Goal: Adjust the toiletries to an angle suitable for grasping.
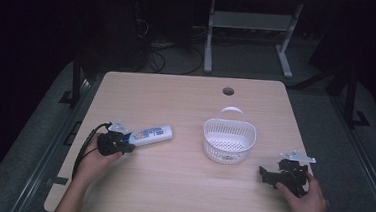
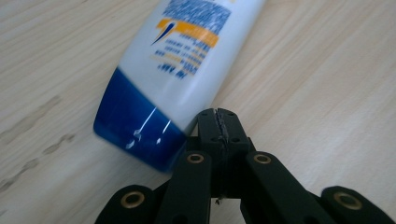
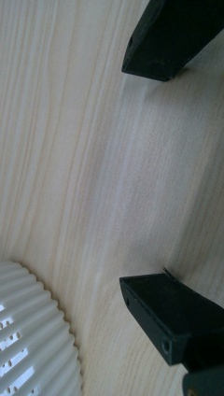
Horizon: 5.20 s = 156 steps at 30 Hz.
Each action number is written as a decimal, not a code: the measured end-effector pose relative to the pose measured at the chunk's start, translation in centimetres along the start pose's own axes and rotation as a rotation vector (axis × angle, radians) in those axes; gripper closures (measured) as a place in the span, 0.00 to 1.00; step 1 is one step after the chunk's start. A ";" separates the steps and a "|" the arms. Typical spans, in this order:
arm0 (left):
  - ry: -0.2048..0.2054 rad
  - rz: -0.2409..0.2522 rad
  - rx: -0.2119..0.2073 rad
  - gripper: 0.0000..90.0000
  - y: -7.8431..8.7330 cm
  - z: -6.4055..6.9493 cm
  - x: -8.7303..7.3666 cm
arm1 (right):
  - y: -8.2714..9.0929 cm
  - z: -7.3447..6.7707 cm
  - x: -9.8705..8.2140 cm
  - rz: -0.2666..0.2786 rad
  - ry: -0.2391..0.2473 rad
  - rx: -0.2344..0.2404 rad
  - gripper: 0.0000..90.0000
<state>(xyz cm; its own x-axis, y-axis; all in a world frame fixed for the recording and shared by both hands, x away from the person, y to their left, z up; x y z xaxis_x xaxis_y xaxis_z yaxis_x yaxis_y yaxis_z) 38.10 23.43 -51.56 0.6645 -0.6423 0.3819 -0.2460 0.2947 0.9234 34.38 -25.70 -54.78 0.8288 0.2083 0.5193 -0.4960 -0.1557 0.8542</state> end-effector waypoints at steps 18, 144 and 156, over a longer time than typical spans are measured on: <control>-0.032 0.055 -0.063 1.00 0.8 1.6 5.0 | 0.0 0.0 0.0 0.000 -0.001 0.000 0.01; -0.095 -0.070 -0.150 1.00 -0.9 6.5 3.6 | 0.0 0.0 0.0 0.000 0.000 0.000 0.01; -0.069 -0.049 -0.125 1.00 0.5 5.4 1.7 | 0.0 0.0 0.0 0.000 0.000 0.000 0.01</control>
<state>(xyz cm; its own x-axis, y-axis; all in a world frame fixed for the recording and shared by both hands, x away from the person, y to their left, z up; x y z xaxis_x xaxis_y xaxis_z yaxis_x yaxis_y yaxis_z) 35.25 18.64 -50.27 0.6225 -0.7038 0.3423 -0.1217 0.3450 0.9307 34.38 -25.69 -54.78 0.8288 0.2082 0.5194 -0.4962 -0.1556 0.8541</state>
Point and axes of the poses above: each handheld gripper's, and its own axes: y roughly backward along the jaws, x roughly out of its top, z roughly to its right, the point moved 9 cm from there along -y, roughly forward along the jaws, and after that the axes turned 13 degrees about -z, right-handed, at the moved point
